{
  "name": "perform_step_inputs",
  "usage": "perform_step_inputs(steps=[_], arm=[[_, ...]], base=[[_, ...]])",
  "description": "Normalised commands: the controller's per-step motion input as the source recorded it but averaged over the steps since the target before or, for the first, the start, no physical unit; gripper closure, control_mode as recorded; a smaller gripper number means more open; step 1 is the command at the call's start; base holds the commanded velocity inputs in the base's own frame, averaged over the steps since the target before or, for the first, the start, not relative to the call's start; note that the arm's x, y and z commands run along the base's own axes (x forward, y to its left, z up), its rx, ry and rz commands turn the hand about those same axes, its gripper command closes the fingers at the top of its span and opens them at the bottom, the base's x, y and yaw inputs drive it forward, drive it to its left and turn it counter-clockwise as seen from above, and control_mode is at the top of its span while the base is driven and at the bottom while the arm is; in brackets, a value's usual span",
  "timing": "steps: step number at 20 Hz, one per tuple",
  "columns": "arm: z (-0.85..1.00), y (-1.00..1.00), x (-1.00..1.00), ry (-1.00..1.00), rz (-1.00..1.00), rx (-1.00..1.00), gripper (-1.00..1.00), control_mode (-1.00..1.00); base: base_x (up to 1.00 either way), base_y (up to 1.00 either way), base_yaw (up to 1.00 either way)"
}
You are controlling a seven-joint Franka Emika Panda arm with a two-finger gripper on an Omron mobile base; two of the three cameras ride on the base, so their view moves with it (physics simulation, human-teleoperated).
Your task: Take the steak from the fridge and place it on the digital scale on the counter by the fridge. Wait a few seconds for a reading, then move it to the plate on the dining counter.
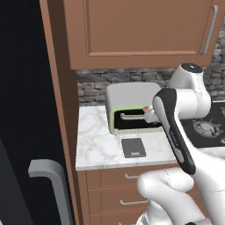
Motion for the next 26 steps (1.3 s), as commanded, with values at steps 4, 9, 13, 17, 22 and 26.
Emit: perform_step_inputs(steps=[4,9,13,17,22,26], arm=[[-1.00,0.00,0.50,0.32,0.00,0.15,1.00,-1.00],[-0.87,0.00,0.08,0.02,0.00,0.03,1.00,-1.00],[-0.75,0.00,0.31,0.00,0.00,-0.04,1.00,-1.00],[-0.68,0.00,0.69,0.00,-0.06,-0.06,1.00,-1.00],[-0.45,0.01,0.91,0.01,-0.11,-0.02,1.00,-1.00],[-0.32,0.00,0.70,0.05,-0.11,0.00,1.00,-1.00]], base=[[0.00,0.00,0.00],[0.00,0.00,0.00],[0.00,0.00,0.00],[0.00,0.00,0.00],[0.00,0.00,0.00],[0.00,0.00,0.00]])
